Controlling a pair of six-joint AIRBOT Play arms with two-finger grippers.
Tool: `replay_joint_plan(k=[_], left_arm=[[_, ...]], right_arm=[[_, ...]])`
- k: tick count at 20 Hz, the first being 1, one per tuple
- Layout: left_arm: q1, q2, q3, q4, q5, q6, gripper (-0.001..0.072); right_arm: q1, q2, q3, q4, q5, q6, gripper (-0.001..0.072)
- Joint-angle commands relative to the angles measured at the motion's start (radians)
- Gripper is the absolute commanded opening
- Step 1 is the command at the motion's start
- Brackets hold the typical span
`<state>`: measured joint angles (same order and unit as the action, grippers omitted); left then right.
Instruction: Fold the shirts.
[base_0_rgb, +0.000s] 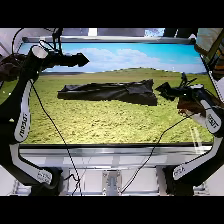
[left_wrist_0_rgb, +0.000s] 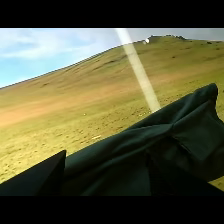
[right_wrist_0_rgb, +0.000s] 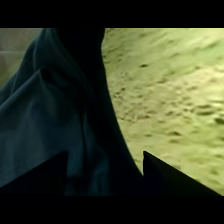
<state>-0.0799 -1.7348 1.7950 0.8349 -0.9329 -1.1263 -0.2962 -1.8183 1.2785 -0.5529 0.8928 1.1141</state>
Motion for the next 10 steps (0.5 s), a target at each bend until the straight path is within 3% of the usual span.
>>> replay_joint_plan(k=[1,8,10], left_arm=[[-0.002,-0.004,0.001,0.038,-0.01,-0.004,0.0574],[-0.008,-0.016,0.001,0.135,-0.082,-0.03,0.0574],[-0.027,-0.046,0.001,0.132,-0.101,-0.055,0.0574]], right_arm=[[0.08,-0.103,0.05,0.104,0.003,-0.012,0.0535],[0.178,-0.118,0.205,-0.057,-0.041,0.067,0.0513],[0.192,-0.118,0.217,-0.069,-0.038,0.06,0.0361]])
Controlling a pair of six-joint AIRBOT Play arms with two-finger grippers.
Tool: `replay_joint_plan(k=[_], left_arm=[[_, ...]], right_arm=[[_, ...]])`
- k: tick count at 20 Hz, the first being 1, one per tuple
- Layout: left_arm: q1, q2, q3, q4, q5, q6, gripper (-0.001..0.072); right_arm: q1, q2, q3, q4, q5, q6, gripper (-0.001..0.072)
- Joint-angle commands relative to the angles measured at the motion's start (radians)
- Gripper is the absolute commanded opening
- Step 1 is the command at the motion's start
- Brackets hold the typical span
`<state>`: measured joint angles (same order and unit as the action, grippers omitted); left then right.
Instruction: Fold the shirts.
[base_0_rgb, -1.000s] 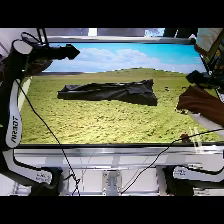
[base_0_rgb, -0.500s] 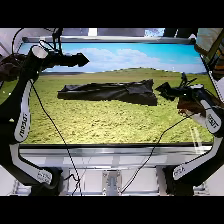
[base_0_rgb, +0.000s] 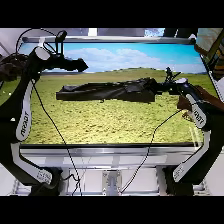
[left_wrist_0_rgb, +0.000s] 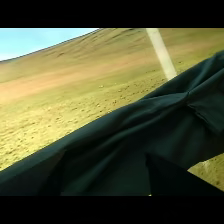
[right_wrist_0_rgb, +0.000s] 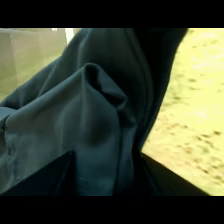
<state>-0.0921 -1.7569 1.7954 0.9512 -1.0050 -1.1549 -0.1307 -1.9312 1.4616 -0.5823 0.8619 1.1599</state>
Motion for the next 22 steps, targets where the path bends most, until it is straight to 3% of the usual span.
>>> replay_joint_plan(k=[1,2,4,5,6,7,10,11,14,16,19,22], left_arm=[[-0.032,-0.045,0.0,0.014,-0.044,-0.04,0.0574],[-0.056,-0.072,0.0,0.013,-0.058,-0.048,0.0574],[-0.107,-0.126,0.0,0.011,-0.058,-0.05,0.0541],[-0.132,-0.148,0.0,0.013,-0.046,-0.05,0.0408],[-0.155,-0.167,0.0,0.014,-0.019,-0.049,0.0202],[-0.172,-0.18,0.0,0.014,0.019,-0.049,0.001],[-0.202,-0.202,0.0,0.027,0.134,-0.056,0.0014],[-0.203,-0.209,0.001,0.071,0.152,-0.095,0.0014],[-0.204,-0.235,0.0,0.2,0.11,-0.227,0.0013],[-0.209,-0.259,0.001,0.239,0.062,-0.245,0.0013],[-0.229,-0.296,0.001,0.354,0.018,-0.338,0.0013],[-0.237,-0.311,0.001,0.365,0.003,-0.346,0.0013]], right_arm=[[0.032,-0.005,0.034,-0.039,-0.007,0.01,0.0359],[0.038,-0.007,0.034,-0.039,0.0,0.009,0.0359],[0.047,-0.007,0.033,-0.037,0.02,-0.029,0.0216],[0.051,-0.007,0.034,-0.035,0.026,-0.05,0.0128],[0.054,-0.007,0.034,-0.031,0.029,-0.065,0.0043],[0.057,-0.007,0.034,-0.031,0.029,-0.066,0.0024],[0.057,-0.006,0.034,-0.018,0.042,-0.066,0.0024],[0.057,-0.006,0.034,0.0,0.053,-0.066,0.0024],[0.062,0.003,0.034,0.097,0.096,-0.122,0.0023],[0.069,0.018,0.034,0.144,0.096,-0.148,0.0023],[0.093,0.034,0.065,0.154,0.132,-0.163,0.0024],[0.136,0.038,0.148,0.155,0.185,-0.162,0.0023]])
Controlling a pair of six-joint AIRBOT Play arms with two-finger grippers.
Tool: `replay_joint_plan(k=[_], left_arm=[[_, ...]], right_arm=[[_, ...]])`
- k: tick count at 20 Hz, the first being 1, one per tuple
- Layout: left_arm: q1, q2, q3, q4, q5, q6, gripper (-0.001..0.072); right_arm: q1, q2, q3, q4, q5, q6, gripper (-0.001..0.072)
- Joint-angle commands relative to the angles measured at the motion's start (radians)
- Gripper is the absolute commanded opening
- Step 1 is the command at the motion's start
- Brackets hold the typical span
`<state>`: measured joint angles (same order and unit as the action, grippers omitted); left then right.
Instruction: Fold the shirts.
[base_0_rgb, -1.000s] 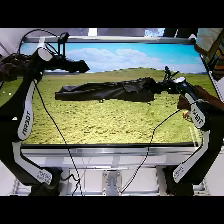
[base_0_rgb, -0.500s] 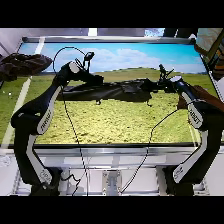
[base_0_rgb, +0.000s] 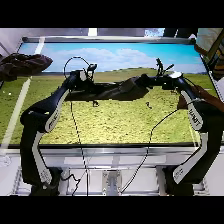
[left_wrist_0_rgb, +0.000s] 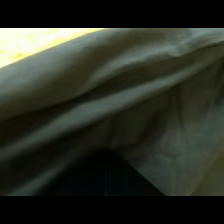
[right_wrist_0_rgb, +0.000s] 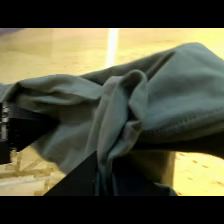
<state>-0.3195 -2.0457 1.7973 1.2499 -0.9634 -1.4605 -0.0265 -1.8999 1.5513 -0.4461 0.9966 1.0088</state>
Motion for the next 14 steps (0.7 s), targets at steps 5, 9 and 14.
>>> replay_joint_plan(k=[5,9,14], left_arm=[[-0.009,0.005,0.115,0.256,-0.226,-0.04,0.0014],[0.018,0.164,0.251,0.68,-0.389,-0.035,0.0016],[0.127,0.489,0.256,0.745,-0.376,-0.034,0.0016]], right_arm=[[0.137,0.006,0.252,0.047,0.046,0.037,0.0022],[0.269,0.006,0.355,0.042,-0.104,0.084,0.0021],[0.486,0.003,0.38,-0.016,-0.326,0.101,0.0021]])
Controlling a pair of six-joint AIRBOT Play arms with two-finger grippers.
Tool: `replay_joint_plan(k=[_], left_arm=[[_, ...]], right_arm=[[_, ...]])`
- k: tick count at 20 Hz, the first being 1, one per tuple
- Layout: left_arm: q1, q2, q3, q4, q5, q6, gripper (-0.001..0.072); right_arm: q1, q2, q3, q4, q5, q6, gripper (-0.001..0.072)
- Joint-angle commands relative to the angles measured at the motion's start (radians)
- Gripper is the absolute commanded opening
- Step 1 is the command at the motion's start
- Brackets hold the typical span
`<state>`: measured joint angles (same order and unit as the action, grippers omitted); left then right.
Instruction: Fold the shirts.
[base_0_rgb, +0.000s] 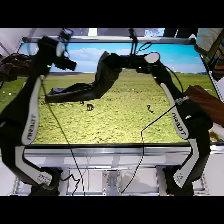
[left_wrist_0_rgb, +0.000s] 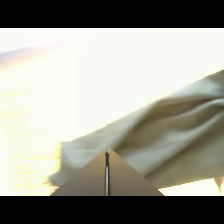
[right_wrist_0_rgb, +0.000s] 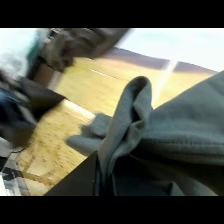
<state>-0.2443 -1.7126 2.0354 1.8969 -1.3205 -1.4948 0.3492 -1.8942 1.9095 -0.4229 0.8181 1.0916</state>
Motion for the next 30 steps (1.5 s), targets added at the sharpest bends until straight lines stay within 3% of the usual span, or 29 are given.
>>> replay_joint_plan(k=[1,4,6,7,8,9,11,14,17,19,20,21,22,27,30], left_arm=[[0.074,0.207,0.018,0.098,-0.014,0.001,0.0016],[0.122,0.305,0.017,0.096,-0.011,0.001,0.0017],[0.14,0.327,0.017,0.093,-0.027,0.002,0.0016],[0.142,0.328,0.017,0.093,-0.041,0.002,0.0016],[0.144,0.328,0.009,0.088,-0.048,0.002,0.0016],[0.145,0.328,-0.003,0.083,-0.056,0.002,0.0017],[0.145,0.328,-0.034,0.074,-0.071,0.002,0.0017],[0.145,0.328,-0.075,0.03,-0.102,-0.002,0.0017],[0.145,0.328,-0.126,-0.096,-0.116,0.015,0.0017],[0.145,0.322,-0.171,-0.177,-0.114,0.037,0.0028],[0.145,0.315,-0.192,-0.209,-0.113,0.053,0.0097],[0.145,0.311,-0.217,-0.241,-0.113,0.068,0.0308],[0.145,0.307,-0.239,-0.27,-0.113,0.079,0.0444],[0.145,0.282,-0.317,-0.291,-0.065,0.082,0.0445],[0.145,0.219,-0.33,-0.24,-0.062,0.08,0.0404]], right_arm=[[0.161,-0.007,0.022,-0.06,-0.208,0.042,0.0021],[0.269,-0.052,0.022,-0.049,-0.336,0.068,0.0021],[0.311,-0.098,0.028,-0.005,-0.347,0.06,0.0027],[0.325,-0.124,0.048,0.0,-0.332,0.06,0.0124],[0.335,-0.142,0.07,0.016,-0.32,0.057,0.0266],[0.34,-0.151,0.089,0.032,-0.318,0.028,0.0289],[0.341,-0.151,0.126,0.062,-0.306,-0.046,0.0289],[0.317,-0.131,0.158,0.061,-0.24,-0.077,0.0318],[0.232,-0.097,0.158,0.012,-0.213,-0.153,0.0318],[0.148,-0.078,0.157,0.024,-0.187,-0.136,0.0337],[0.105,-0.067,0.157,0.04,-0.157,-0.125,0.0345],[0.057,-0.053,0.157,0.045,-0.116,-0.118,0.0415],[0.012,-0.04,0.157,0.045,-0.069,-0.112,0.0501],[-0.208,-0.015,0.137,0.004,0.235,0.049,0.0514],[-0.256,-0.018,0.081,-0.167,0.343,0.14,0.0515]])
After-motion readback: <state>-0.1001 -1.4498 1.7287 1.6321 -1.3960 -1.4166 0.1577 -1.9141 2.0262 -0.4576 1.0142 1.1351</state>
